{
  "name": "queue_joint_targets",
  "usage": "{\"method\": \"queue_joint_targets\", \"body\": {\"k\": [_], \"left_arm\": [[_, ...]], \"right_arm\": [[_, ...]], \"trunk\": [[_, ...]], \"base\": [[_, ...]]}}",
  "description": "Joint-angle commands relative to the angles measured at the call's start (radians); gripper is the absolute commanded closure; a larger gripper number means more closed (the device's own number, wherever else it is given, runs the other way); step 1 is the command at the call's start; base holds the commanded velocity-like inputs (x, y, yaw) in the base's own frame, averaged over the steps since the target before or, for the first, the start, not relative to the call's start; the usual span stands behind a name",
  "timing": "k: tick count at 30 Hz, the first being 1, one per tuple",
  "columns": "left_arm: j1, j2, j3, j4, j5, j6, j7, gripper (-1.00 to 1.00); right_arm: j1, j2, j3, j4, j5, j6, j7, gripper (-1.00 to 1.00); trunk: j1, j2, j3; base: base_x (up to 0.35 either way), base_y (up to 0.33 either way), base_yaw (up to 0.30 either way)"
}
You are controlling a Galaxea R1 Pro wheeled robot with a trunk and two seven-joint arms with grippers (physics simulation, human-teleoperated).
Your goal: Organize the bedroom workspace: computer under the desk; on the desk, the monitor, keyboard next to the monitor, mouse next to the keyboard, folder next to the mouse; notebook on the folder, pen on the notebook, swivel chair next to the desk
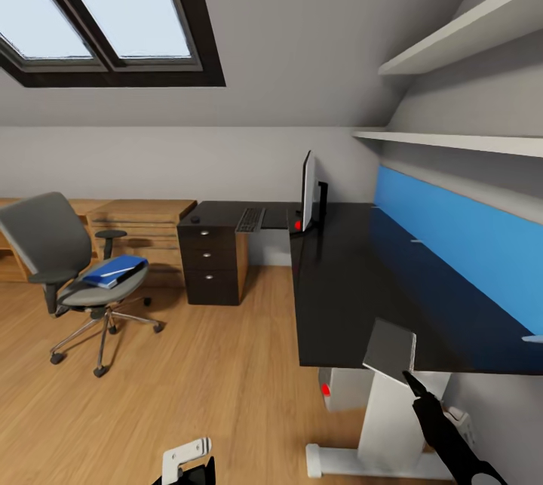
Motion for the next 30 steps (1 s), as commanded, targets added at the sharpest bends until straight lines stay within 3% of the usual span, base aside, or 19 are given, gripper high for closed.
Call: {"method": "queue_joint_targets", "body": {"k": [1,11,30], "left_arm": [[0.000,0.000,-0.002,0.003,0.009,0.002,0.007,-1.00],[0.000,0.000,-0.002,0.036,0.007,0.001,0.008,-1.00],[0.000,0.000,0.000,0.016,0.009,0.001,0.008,-1.00]], "right_arm": [[0.000,0.000,-0.002,0.000,-0.010,0.008,0.003,-1.00],[0.000,-0.001,-0.003,0.000,-0.010,0.007,0.003,-1.00],[-0.002,0.001,-0.002,0.004,-0.010,0.007,0.003,-1.00]], "trunk": [[0.000,0.000,-0.001],[0.000,0.000,-0.001],[0.000,0.000,-0.001]], "base": [[0.220,0.000,0.000],[0.052,0.000,0.000],[0.055,0.000,0.000]]}}
